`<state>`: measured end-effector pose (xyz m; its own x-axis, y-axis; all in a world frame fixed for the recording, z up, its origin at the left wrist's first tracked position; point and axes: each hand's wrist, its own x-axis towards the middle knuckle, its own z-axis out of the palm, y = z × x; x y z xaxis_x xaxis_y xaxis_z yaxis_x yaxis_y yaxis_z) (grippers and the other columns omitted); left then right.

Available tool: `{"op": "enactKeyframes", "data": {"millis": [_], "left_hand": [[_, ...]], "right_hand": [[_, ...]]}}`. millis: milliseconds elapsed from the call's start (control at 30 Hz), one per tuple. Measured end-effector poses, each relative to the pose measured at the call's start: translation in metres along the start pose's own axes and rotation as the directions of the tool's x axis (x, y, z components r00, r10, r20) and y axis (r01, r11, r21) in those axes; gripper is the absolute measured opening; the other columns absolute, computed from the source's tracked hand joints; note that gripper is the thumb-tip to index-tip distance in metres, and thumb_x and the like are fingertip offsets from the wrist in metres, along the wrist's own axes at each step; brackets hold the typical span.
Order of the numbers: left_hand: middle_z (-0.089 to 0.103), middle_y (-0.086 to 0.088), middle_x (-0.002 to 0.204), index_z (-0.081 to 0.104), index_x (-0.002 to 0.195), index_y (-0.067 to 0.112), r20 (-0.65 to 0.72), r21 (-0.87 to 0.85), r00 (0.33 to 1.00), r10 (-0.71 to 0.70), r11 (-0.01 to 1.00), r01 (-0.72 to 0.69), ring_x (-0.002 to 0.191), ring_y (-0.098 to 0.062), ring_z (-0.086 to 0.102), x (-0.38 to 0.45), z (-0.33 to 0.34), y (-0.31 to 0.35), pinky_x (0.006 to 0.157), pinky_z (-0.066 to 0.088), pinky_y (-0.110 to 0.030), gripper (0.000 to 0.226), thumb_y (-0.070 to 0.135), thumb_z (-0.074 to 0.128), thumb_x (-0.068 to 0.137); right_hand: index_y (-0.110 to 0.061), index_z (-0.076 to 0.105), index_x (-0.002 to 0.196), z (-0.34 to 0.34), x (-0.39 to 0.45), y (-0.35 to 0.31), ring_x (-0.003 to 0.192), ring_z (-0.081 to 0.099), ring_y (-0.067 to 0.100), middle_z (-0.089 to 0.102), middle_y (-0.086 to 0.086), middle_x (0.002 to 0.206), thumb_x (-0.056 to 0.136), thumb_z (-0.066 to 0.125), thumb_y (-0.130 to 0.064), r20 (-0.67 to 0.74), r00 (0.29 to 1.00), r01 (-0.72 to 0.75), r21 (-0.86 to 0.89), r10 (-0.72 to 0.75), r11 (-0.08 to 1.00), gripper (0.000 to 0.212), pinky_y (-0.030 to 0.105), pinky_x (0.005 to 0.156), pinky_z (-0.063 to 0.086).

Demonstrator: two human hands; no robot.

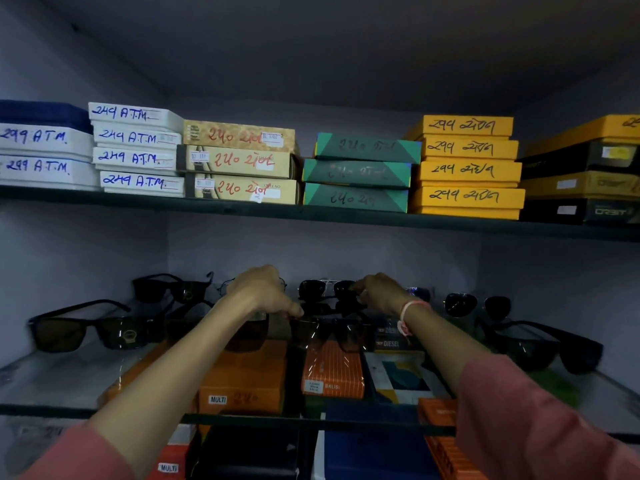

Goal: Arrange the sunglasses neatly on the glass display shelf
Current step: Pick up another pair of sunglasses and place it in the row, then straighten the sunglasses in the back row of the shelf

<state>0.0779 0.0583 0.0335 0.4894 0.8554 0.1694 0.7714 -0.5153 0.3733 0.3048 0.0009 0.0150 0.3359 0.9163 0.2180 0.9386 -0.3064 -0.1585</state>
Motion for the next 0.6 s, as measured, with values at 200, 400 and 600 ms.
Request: {"op": "enactKeyframes", "data": {"millis": [200,400,600], "left_hand": [[0.062,-0.001,0.074,0.055,0.060,0.015,0.040,0.021,0.999,0.005,1.000,-0.006,0.081,-0.018,0.064,0.007,0.002,-0.005,0.083,0.054,-0.037,0.041,0.045,0.081,0.066],[0.066,-0.001,0.087,0.064,0.082,0.012,0.006,0.022,1.000,-0.002,1.000,0.002,0.091,-0.020,0.067,0.002,0.001,-0.002,0.077,0.053,-0.033,0.038,0.042,0.081,0.066],[0.052,0.001,0.066,0.052,0.065,0.016,-0.014,0.014,1.000,-0.012,1.000,0.012,0.068,-0.018,0.057,-0.002,0.004,0.001,0.058,0.041,-0.026,0.038,0.044,0.077,0.070]], "right_hand": [[-0.015,0.068,0.120,0.004,0.007,0.008,0.114,0.060,0.030,0.062,0.013,0.128,0.084,0.072,-0.018,-0.077,0.996,0.033,-0.021,-0.035,0.999,0.037,0.031,0.096,0.047],[-0.008,0.075,0.108,-0.011,0.001,0.011,0.102,0.066,0.032,0.071,0.013,0.114,0.090,0.063,-0.021,-0.382,0.919,0.090,-0.029,-0.094,0.996,0.025,0.037,0.085,0.053],[-0.006,0.078,0.104,-0.025,-0.021,0.016,0.090,0.072,0.029,0.076,0.013,0.105,0.087,0.069,-0.021,-0.569,0.822,0.128,0.115,-0.041,0.985,0.023,0.026,0.079,0.052]]}}
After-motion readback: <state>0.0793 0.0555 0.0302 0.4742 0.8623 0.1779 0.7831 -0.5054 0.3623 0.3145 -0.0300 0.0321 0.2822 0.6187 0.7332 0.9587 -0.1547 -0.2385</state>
